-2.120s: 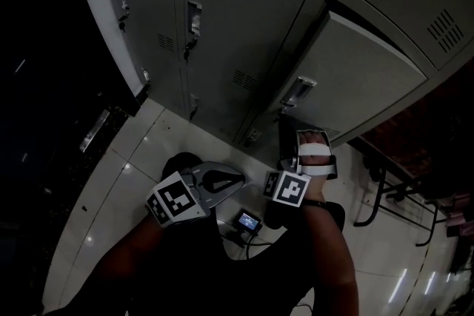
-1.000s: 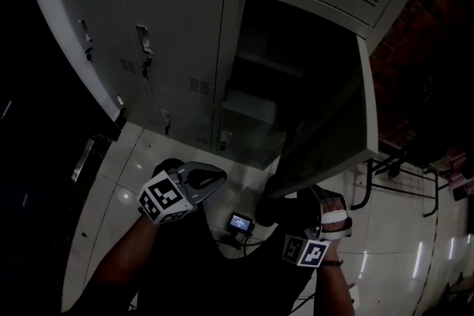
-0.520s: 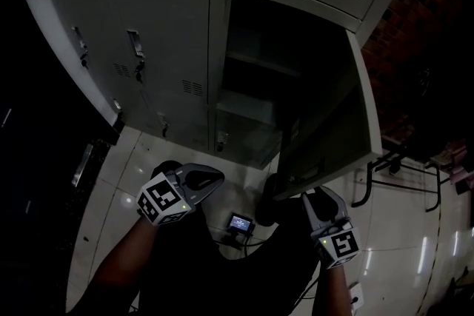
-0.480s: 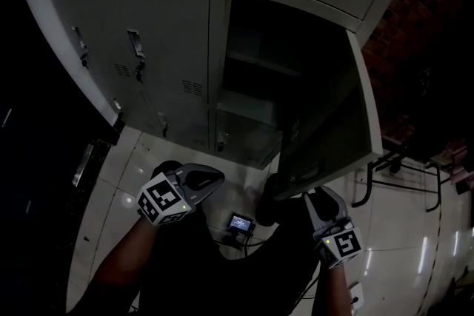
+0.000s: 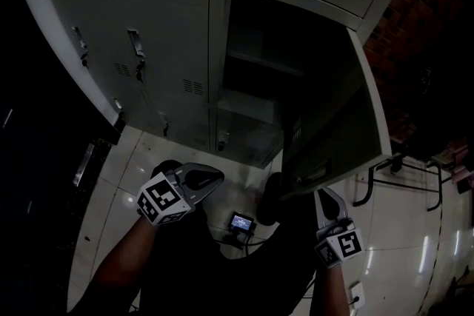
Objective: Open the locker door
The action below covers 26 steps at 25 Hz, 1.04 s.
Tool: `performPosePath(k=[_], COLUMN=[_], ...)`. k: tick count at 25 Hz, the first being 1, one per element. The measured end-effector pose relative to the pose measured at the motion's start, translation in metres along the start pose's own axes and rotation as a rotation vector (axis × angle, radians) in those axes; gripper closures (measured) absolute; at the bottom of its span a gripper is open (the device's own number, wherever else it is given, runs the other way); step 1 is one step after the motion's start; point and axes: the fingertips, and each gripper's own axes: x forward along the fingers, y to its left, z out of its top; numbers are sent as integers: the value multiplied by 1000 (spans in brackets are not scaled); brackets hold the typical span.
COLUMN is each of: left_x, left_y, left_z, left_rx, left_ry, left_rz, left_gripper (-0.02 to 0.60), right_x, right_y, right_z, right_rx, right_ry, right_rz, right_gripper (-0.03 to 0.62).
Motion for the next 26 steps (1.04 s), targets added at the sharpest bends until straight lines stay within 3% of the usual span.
performPosePath(k=[26], left_x=[-3], left_y=[1], left_z=[-2], left_rx=[0], left_ry=[6], left_rz=[6], left_gripper=[571], right_x=[4], right_y=[4], right_z=[-6], right_rx=[-13], right_ry=[34], right_rz=[-1], right_gripper=[594])
